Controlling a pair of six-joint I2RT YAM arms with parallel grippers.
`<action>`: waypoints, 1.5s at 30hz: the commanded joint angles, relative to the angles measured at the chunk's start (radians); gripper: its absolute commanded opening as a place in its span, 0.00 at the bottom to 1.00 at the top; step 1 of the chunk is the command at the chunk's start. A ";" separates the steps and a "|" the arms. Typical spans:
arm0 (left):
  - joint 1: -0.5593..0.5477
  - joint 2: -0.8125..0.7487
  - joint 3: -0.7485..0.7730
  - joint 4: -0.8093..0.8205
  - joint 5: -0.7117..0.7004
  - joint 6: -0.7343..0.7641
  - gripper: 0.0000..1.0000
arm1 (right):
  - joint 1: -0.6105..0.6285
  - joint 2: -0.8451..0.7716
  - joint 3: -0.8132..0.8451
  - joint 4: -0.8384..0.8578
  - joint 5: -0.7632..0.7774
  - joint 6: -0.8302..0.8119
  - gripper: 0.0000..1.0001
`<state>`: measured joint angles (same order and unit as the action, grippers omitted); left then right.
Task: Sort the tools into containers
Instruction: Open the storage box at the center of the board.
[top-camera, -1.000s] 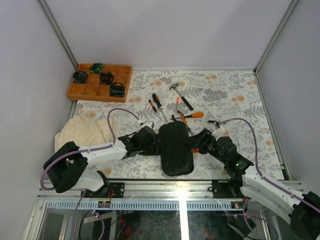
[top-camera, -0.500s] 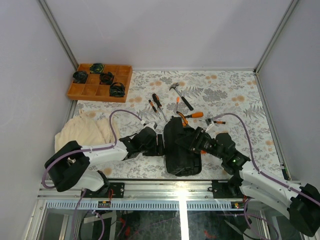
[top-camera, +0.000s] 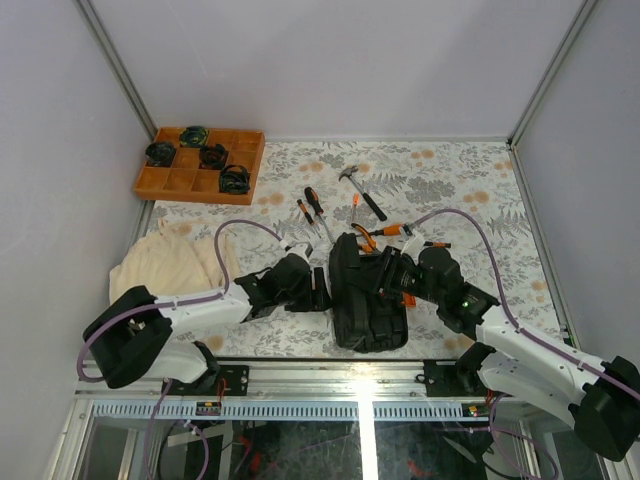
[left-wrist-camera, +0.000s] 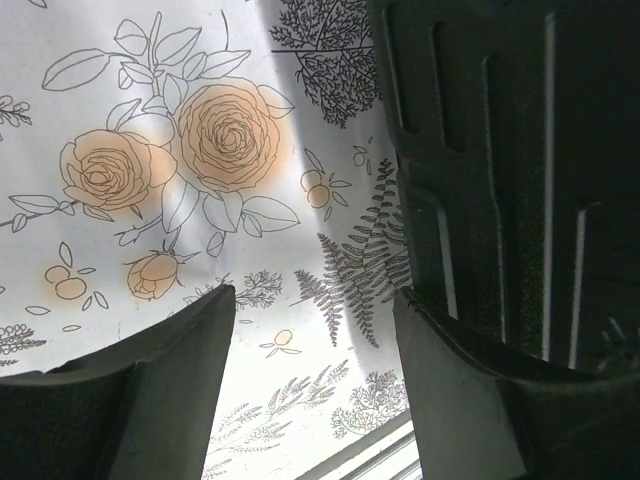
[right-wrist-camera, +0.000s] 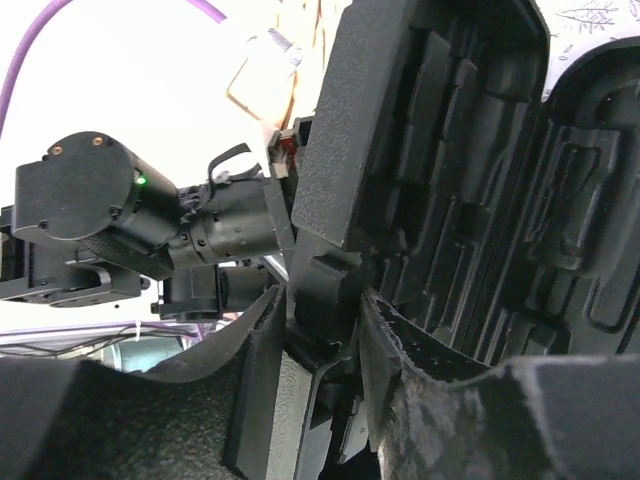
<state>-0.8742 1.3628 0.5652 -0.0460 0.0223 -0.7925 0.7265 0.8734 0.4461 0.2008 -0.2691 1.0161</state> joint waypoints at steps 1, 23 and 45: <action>0.009 -0.050 -0.011 0.008 -0.038 -0.013 0.64 | 0.009 0.003 0.072 -0.074 0.044 -0.077 0.36; 0.050 -0.586 0.054 -0.507 -0.446 -0.106 0.74 | 0.150 0.324 0.412 -0.187 0.129 -0.185 0.32; 0.051 -0.674 0.091 -0.656 -0.535 -0.111 0.76 | 0.195 0.488 0.566 -0.419 0.391 -0.444 0.64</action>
<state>-0.8291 0.6643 0.6250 -0.7025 -0.4797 -0.9154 0.9184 1.3743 0.9340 0.0189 -0.1421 0.7464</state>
